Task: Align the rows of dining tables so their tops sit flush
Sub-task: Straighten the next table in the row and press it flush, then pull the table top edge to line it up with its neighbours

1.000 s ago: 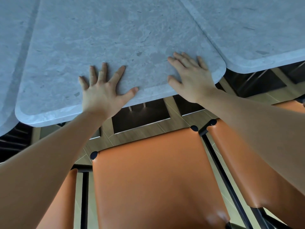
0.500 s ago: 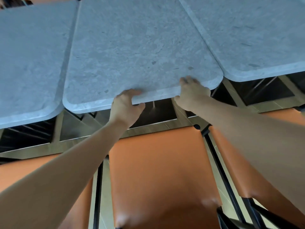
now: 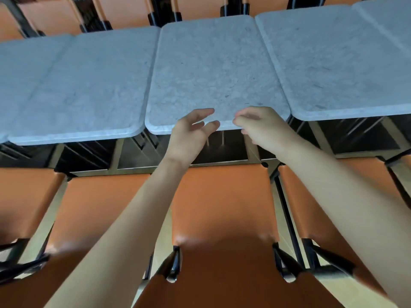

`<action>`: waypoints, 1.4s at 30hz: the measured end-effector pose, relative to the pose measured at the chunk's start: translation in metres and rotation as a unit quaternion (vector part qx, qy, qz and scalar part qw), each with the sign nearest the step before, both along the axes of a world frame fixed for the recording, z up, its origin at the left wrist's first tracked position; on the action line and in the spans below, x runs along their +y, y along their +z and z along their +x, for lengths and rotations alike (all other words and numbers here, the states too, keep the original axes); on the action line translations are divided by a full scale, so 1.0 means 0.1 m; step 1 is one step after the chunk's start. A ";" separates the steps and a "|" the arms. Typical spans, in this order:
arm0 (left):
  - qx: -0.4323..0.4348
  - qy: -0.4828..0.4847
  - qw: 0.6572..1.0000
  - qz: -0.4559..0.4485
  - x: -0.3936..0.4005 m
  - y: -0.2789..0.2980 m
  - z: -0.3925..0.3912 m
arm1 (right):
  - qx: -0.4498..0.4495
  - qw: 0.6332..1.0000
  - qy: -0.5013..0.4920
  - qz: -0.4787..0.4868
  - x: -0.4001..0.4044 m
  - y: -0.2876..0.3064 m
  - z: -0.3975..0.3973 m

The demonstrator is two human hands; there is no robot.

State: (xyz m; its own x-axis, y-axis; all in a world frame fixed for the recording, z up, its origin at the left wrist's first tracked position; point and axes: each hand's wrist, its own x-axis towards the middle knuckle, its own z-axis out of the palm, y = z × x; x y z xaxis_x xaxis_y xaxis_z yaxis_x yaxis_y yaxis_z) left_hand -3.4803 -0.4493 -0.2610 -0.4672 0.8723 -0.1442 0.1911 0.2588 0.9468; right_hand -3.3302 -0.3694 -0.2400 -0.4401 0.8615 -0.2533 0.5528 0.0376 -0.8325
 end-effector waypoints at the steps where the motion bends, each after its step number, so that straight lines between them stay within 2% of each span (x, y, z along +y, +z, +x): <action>1: 0.000 0.004 1.000 0.010 -0.13 0.10 0.03 | 0.028 1.000 -0.008 -0.005 -0.13 0.11 0.05; 5: -0.015 0.024 0.998 0.048 -0.66 0.44 0.17 | 0.110 0.993 -0.025 -0.029 -0.60 0.50 0.25; 9: -0.035 0.044 0.995 0.080 -1.21 0.68 0.34 | 0.152 0.985 -0.032 -0.073 -1.02 0.73 0.42; 16: -0.043 0.063 0.991 0.108 -1.84 1.01 0.41 | 0.204 0.977 -0.015 -0.053 -1.59 0.98 0.51; 29: -0.049 0.036 0.988 0.140 -2.58 1.29 0.04 | 0.230 0.972 0.047 -0.001 -2.25 1.21 0.03; 42: -0.045 0.030 0.987 0.149 -3.53 1.51 -0.77 | 0.244 0.969 0.026 0.019 -3.25 1.40 -0.90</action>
State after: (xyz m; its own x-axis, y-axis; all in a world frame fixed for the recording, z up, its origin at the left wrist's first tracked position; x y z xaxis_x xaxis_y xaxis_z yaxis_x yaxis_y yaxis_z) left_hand -3.5571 -0.8021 -0.1103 -0.5161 0.8535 0.0723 0.0957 -0.0264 0.9951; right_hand -3.4201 -0.6946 -0.1001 -0.5426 0.8396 0.0277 0.0891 0.0903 -0.9919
